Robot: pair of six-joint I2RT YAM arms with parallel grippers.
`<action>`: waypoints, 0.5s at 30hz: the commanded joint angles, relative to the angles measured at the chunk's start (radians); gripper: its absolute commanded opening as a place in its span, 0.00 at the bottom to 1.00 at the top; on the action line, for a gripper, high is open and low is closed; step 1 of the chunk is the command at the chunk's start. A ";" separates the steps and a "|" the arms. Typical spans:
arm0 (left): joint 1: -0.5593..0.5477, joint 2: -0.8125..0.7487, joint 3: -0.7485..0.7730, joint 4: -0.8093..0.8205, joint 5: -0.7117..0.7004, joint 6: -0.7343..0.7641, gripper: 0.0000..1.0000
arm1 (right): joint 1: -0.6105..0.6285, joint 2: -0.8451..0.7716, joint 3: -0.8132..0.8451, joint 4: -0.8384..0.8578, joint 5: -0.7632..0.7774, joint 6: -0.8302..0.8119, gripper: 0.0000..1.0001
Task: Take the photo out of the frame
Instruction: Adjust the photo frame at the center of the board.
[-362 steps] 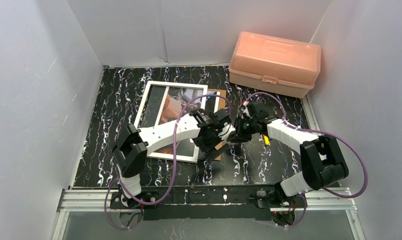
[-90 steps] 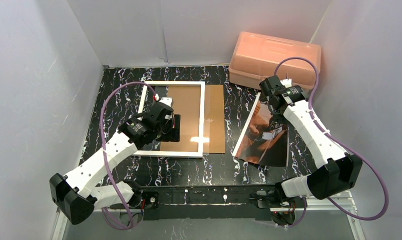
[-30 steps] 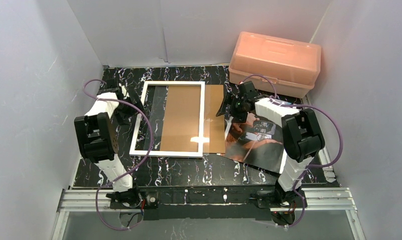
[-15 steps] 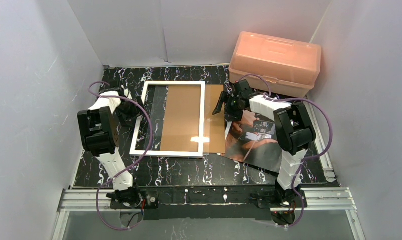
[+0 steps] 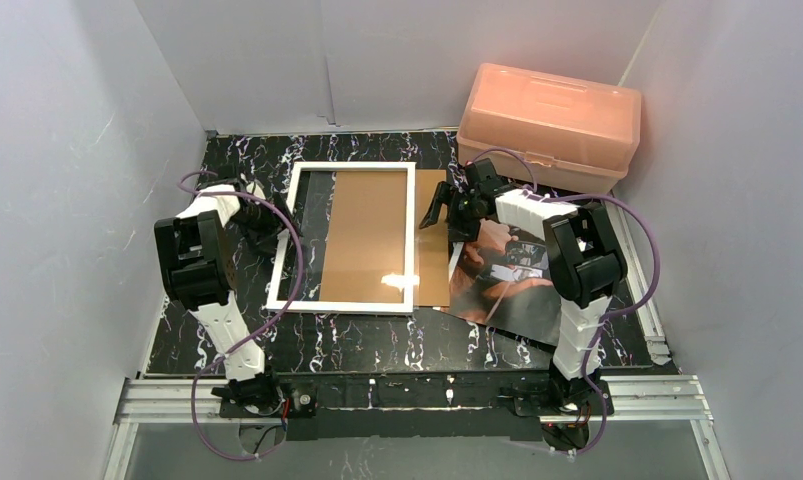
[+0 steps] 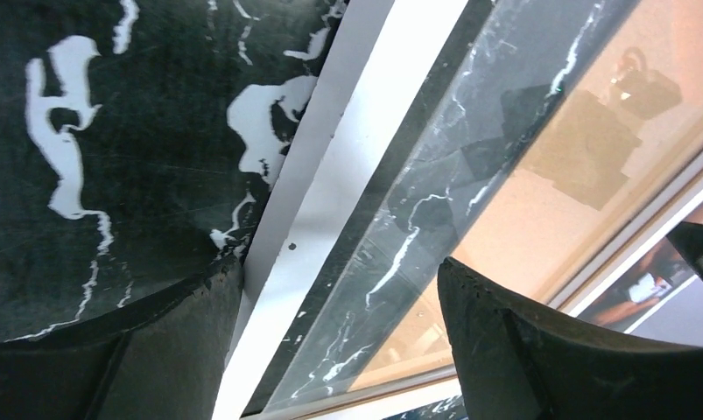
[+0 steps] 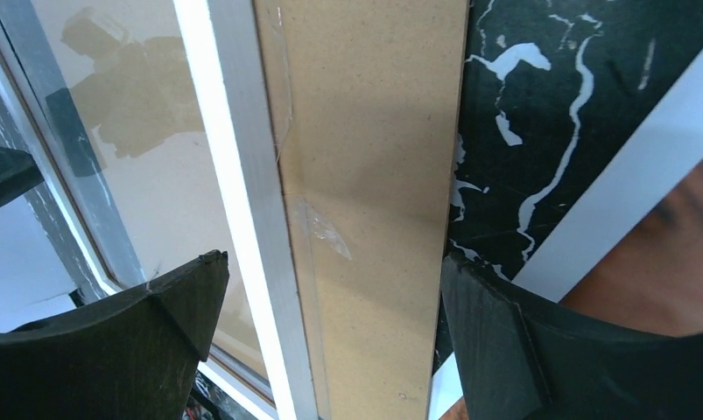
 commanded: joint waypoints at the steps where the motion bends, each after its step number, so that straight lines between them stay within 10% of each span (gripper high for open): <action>1: -0.022 0.012 -0.051 0.007 0.094 -0.022 0.79 | 0.026 0.028 0.015 0.035 -0.051 0.012 0.98; 15: -0.092 -0.002 -0.100 0.050 0.150 -0.063 0.78 | 0.049 0.043 0.027 0.076 -0.073 0.042 0.97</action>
